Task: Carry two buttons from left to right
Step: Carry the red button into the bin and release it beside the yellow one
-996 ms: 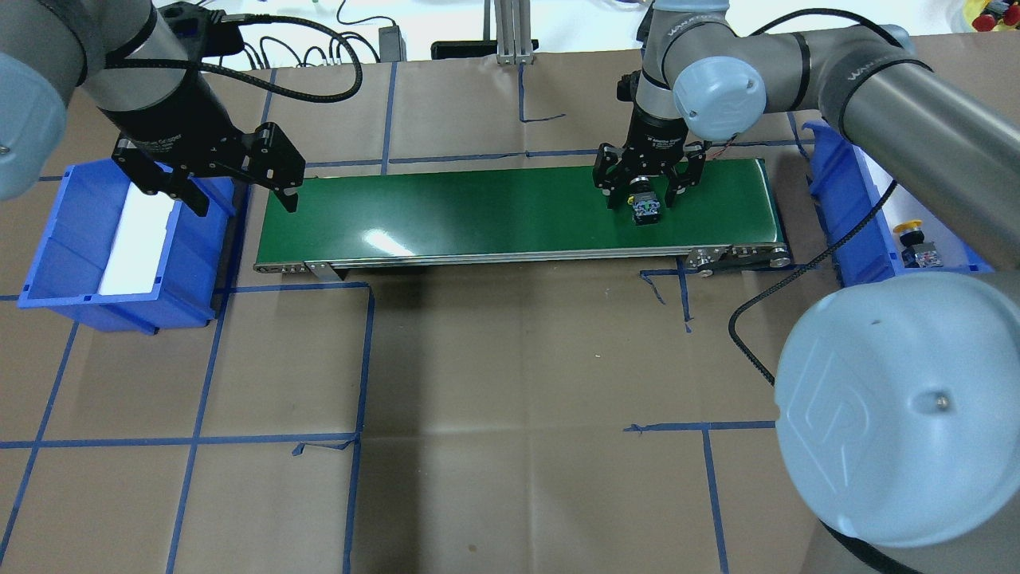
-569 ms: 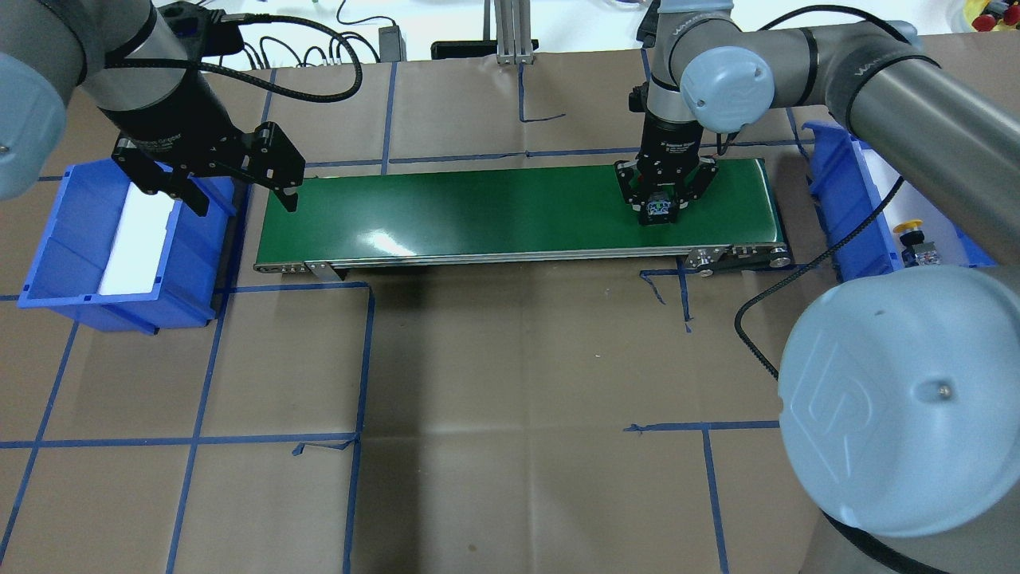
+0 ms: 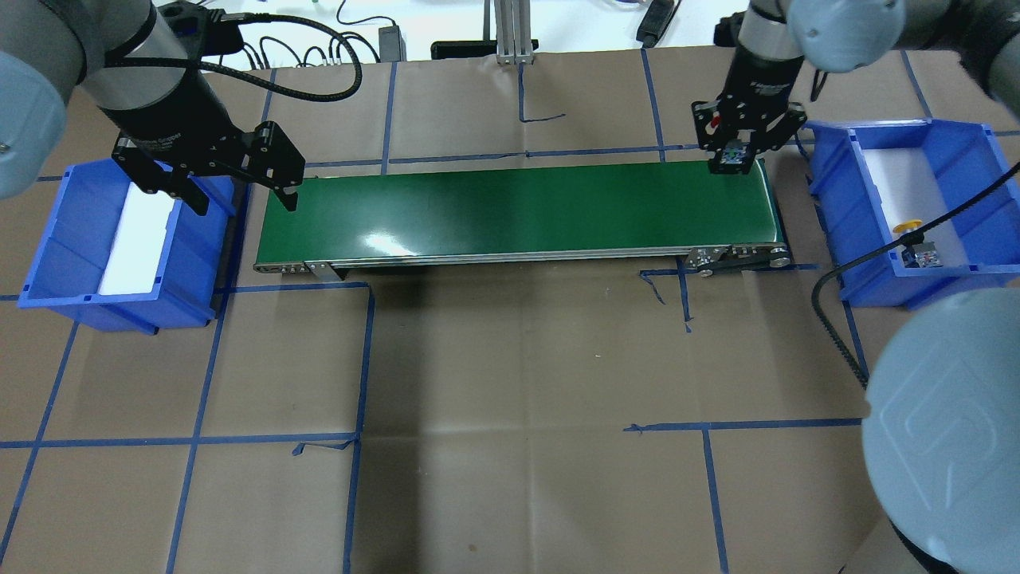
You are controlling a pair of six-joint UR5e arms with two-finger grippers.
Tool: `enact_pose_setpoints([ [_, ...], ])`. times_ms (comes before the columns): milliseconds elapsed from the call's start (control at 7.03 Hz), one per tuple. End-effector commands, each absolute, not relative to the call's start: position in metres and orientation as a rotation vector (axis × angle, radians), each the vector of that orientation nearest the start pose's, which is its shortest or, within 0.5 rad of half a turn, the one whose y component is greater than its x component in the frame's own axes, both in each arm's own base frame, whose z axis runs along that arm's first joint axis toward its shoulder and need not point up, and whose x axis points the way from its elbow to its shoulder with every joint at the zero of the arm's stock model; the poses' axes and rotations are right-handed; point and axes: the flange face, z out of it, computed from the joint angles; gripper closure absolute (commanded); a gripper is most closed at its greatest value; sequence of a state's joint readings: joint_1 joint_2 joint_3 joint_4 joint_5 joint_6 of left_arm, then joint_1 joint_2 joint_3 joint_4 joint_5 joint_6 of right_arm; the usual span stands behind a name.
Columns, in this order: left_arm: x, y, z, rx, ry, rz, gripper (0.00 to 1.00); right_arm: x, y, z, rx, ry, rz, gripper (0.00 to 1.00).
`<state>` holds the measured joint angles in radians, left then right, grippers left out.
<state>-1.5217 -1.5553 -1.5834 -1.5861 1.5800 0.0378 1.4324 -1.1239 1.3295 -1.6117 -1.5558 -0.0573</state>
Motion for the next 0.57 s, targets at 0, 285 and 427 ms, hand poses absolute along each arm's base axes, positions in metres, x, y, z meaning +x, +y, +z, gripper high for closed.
enact_pose_setpoints([
  [0, -0.108, -0.490, 0.488, -0.017, 3.133, 0.020, 0.00, -0.096, -0.652, 0.377, 0.106, 3.083, 0.163, 0.95],
  [285, -0.108, -0.490, 0.489, -0.017, 3.133, 0.015, 0.00, -0.145, -0.648, 0.359, 0.006, 3.072, 0.170, 0.95],
  [427, -0.108, -0.490, 0.488, -0.017, 3.133, 0.020, 0.00, -0.151, -0.652, 0.342, 0.009, 3.059, 0.205, 0.95],
])
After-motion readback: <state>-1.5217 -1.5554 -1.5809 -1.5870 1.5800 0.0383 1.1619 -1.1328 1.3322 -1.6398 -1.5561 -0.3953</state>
